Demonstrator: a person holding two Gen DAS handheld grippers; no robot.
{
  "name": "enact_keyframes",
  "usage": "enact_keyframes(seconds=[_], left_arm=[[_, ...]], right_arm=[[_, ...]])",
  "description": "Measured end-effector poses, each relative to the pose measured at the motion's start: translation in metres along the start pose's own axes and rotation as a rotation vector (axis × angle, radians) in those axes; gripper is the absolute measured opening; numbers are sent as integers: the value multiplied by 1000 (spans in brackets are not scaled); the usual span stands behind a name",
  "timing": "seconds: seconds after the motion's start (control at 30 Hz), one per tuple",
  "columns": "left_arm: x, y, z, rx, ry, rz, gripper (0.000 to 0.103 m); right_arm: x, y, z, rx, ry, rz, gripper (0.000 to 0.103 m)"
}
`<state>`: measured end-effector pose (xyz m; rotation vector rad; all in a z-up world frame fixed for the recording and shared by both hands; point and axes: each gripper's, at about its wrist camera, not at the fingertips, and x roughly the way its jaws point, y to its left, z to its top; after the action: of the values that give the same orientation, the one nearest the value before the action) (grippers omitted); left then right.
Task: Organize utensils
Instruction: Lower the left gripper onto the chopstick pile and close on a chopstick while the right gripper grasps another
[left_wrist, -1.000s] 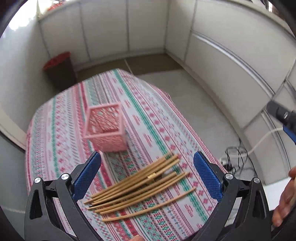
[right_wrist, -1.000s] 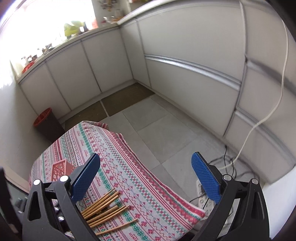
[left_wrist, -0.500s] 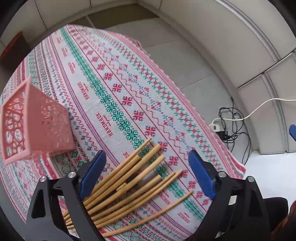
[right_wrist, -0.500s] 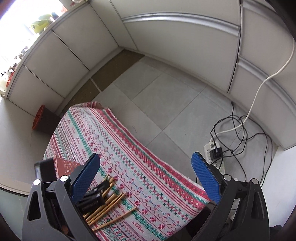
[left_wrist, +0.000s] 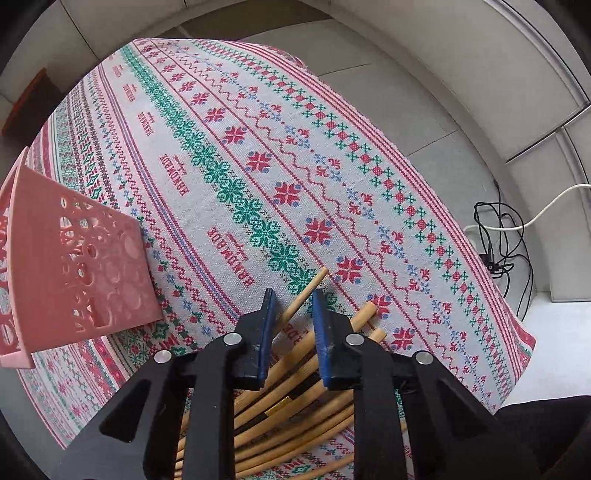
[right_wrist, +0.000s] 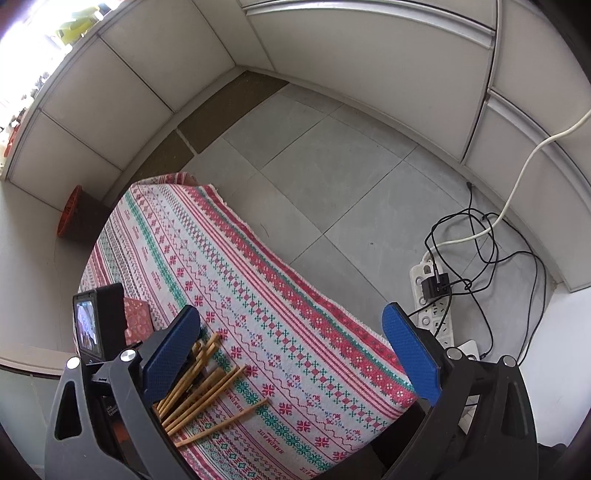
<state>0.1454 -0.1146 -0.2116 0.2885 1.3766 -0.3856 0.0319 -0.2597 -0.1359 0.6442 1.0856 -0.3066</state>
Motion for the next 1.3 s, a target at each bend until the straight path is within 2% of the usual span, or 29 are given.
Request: enact_keyframes(seconds=[0.17, 0.33, 0.4, 0.5, 0.57, 0.63, 0.7, 0.8, 0.87, 0.9, 0.93, 1.03, 1.07, 1.1, 1.13, 1.23, 1.3], left_arm=[[-26, 11, -14, 9, -112, 23, 14], [-86, 21, -39, 26, -241, -7, 13], [-101, 21, -50, 27, -276, -24, 13], [-120, 21, -68, 17, -320, -28, 13], [-132, 27, -81, 6, -349, -32, 13], [-144, 30, -96, 4, -380, -32, 12], [-151, 35, -102, -2, -401, -39, 12], [-166, 45, -109, -16, -425, -53, 12], [-170, 49, -111, -26, -438, -65, 12], [-173, 53, -112, -29, -444, -67, 11], [-174, 56, -112, -34, -449, -74, 11], [-178, 64, -114, -44, -463, -86, 11], [-180, 67, -114, -49, -468, -85, 11], [-181, 71, -115, -57, -472, -85, 11], [-182, 74, -117, -61, -475, -85, 10], [-187, 83, -121, -83, -486, -78, 10], [-192, 87, -124, -97, -496, -76, 10]], right_arm=[[14, 4, -13, 1, 70, 21, 96], [40, 5, -37, 96, 248, 126, 96], [51, 11, -52, 104, 306, 143, 96], [68, 18, -76, 110, 381, 117, 88], [80, 20, -89, 129, 432, 89, 78], [89, 22, -98, 155, 460, 63, 72], [93, 26, -101, 185, 455, 45, 70], [98, 40, -102, 193, 402, -6, 68], [107, 51, -105, 178, 400, -63, 61], [109, 56, -105, 166, 386, -95, 61], [108, 63, -105, 144, 359, -121, 54], [106, 72, -110, 121, 309, -195, 49], [106, 76, -113, 111, 286, -211, 42], [104, 79, -115, 98, 252, -220, 35], [105, 82, -117, 84, 237, -213, 15], [104, 87, -117, 78, 226, -197, 10], [106, 86, -117, 101, 232, -143, 7]])
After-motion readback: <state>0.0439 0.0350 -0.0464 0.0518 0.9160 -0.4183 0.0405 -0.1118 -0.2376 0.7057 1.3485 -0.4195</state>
